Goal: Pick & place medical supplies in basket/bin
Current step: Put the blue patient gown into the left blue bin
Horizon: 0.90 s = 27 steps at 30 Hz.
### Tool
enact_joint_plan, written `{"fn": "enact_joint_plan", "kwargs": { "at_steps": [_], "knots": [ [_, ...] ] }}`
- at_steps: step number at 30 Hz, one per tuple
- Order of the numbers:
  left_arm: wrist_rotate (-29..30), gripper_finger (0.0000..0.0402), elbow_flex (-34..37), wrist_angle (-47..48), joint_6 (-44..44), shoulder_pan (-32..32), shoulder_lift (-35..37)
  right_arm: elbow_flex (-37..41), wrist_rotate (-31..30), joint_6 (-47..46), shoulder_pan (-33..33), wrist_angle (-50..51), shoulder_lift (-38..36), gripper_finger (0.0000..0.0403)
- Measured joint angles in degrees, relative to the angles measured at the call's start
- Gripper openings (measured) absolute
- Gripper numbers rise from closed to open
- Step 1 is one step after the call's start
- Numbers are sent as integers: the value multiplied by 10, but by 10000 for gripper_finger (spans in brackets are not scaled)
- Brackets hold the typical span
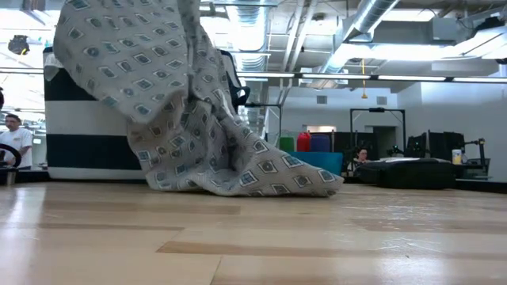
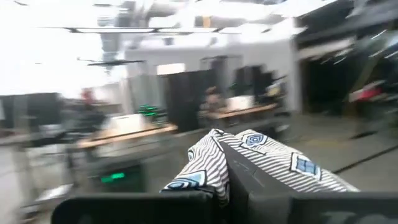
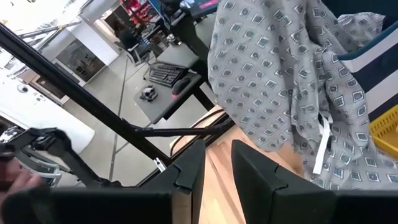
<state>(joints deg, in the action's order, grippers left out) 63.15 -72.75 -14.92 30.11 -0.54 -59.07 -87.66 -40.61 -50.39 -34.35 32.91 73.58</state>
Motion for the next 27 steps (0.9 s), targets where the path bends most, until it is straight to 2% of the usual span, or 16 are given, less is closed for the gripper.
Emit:
{"fn": "enact_joint_plan", "kwargs": {
  "at_steps": [3,6,8,12,16,18,23,27],
  "knots": [
    [-11,0,0,48,-1,-79,-26,0,0,0,4,0,0,77],
    [4,0,0,130,-20,-142,-61,0,-4,-1,5,-1,0,77],
    [3,0,0,192,-66,-178,-80,0,-13,-4,5,-1,0,77],
    [-53,0,0,303,-167,-248,-116,0,-17,-6,5,-1,0,77],
    [-79,0,1,422,-271,-281,-144,0,-19,-14,8,-2,0,77],
    [-110,0,1,463,-310,-298,-153,0,-25,-16,7,-1,0,77],
    [-175,10,2,496,-374,-334,-169,0,-28,-17,7,-1,0,77],
    [-227,54,2,462,-381,-349,-146,0,-28,-17,7,0,0,77]
  ]
}}
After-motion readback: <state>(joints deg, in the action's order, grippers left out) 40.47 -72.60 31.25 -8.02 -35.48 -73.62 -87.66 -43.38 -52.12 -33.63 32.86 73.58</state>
